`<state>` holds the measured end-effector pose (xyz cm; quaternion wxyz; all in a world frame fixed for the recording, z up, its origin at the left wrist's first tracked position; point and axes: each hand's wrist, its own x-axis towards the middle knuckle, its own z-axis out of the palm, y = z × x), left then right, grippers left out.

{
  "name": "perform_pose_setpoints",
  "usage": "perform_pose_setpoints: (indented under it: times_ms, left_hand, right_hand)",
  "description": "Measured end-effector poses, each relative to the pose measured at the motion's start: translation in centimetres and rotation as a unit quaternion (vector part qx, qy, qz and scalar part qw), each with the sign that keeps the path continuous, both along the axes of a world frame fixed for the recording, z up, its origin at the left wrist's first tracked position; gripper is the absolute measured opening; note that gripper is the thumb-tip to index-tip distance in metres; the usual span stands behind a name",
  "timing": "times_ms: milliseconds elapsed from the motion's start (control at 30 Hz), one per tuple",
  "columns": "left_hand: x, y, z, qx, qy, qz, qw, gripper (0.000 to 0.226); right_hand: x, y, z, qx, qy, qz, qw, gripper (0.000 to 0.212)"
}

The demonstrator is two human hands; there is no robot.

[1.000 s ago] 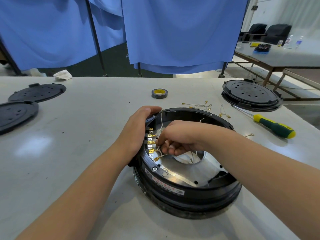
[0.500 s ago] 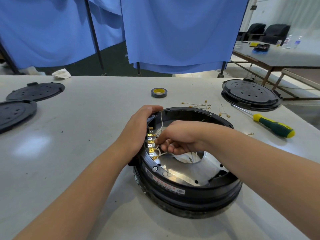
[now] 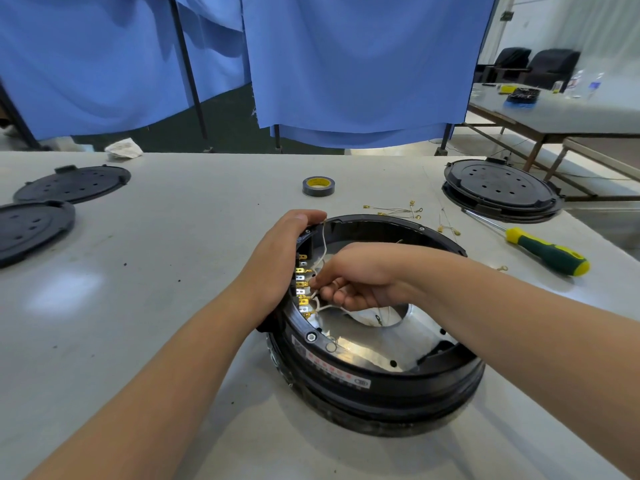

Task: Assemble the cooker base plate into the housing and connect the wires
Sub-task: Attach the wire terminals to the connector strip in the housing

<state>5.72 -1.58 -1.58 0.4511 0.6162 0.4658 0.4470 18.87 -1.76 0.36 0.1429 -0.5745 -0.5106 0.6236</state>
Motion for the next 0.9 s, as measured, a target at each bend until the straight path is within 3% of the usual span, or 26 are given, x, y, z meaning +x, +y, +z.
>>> perform_pose_setpoints:
  times_ms: [700,900]
  left_hand:
    - [0.20,0.07,0.08,0.006,0.014,0.002,1.000,0.040]
    - [0.07,0.04,-0.05,-0.005,-0.010,0.009,1.000,0.040]
  right_hand:
    - [0.25,0.34,-0.45,-0.005,0.005,0.015,1.000,0.018]
    - [0.18,0.17,-0.22,0.064,-0.082,0.044,0.994,0.017]
